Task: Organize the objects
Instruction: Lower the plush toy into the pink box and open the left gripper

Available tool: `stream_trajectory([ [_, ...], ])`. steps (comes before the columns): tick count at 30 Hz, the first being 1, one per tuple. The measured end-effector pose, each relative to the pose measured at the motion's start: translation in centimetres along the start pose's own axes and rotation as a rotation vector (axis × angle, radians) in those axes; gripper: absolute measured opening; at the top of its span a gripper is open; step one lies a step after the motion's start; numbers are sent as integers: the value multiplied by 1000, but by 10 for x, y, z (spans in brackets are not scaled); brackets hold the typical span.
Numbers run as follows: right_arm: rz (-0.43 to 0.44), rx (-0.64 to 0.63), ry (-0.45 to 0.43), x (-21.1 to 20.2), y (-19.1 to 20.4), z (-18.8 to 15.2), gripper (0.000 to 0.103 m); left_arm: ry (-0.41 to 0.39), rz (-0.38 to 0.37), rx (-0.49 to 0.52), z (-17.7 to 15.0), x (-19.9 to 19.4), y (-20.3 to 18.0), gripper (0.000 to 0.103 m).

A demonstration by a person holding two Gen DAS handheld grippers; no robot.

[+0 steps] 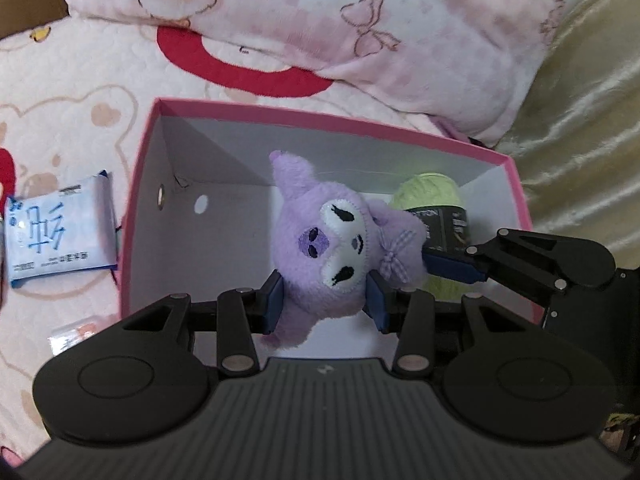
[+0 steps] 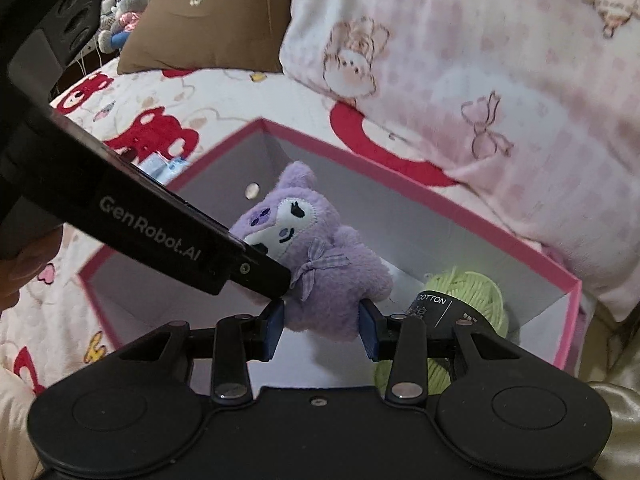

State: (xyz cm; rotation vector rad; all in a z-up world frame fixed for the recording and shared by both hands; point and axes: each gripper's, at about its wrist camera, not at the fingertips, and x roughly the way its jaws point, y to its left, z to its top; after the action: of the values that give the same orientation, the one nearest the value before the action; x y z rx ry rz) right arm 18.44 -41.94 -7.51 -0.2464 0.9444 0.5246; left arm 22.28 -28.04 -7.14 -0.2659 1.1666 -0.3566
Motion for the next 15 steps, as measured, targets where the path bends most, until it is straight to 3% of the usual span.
stream_trajectory([
  [15,-78,57,127,44,-17,4,45,56,-9,-82,15,50,9,42],
])
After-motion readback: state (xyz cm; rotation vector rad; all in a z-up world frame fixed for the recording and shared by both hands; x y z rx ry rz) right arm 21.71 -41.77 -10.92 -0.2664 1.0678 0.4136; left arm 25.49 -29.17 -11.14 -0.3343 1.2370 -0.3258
